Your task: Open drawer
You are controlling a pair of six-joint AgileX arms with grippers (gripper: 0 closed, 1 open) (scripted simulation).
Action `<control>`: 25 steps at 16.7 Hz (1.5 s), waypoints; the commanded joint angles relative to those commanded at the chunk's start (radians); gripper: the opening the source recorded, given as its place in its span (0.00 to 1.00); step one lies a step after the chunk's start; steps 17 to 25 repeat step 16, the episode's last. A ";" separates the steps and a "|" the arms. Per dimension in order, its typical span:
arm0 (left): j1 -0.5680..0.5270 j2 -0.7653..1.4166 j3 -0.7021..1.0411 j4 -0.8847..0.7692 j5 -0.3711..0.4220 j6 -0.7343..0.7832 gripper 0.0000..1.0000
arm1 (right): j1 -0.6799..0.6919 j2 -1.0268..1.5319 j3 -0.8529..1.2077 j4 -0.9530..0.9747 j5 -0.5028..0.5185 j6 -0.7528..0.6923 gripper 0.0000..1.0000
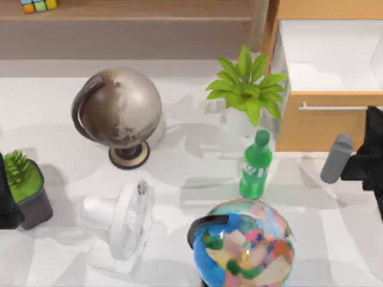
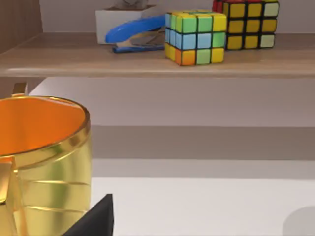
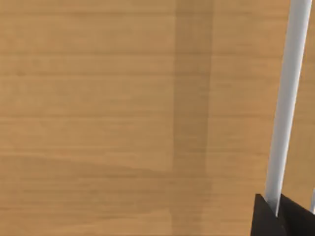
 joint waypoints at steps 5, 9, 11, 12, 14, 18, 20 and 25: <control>0.000 0.000 0.000 0.000 0.000 0.000 1.00 | 0.000 0.000 0.000 0.000 0.000 0.000 0.60; 0.000 0.000 0.000 0.000 0.000 0.000 1.00 | 0.000 0.000 0.000 0.000 0.000 0.000 0.90; 0.000 0.000 0.000 0.000 0.000 0.000 1.00 | 0.000 0.000 0.000 0.000 0.000 0.000 1.00; 0.000 0.000 0.000 0.000 0.000 0.000 1.00 | 0.000 0.000 0.000 0.000 0.000 0.000 1.00; 0.000 0.000 0.000 0.000 0.000 0.000 1.00 | 0.000 0.000 0.000 0.000 0.000 0.000 1.00; 0.000 0.000 0.000 0.000 0.000 0.000 1.00 | 0.000 0.000 0.000 0.000 0.000 0.000 1.00; 0.000 0.000 0.000 0.000 0.000 0.000 1.00 | 0.000 0.000 0.000 0.000 0.000 0.000 1.00; 0.000 0.000 0.000 0.000 0.000 0.000 1.00 | 0.000 0.000 0.000 0.000 0.000 0.000 1.00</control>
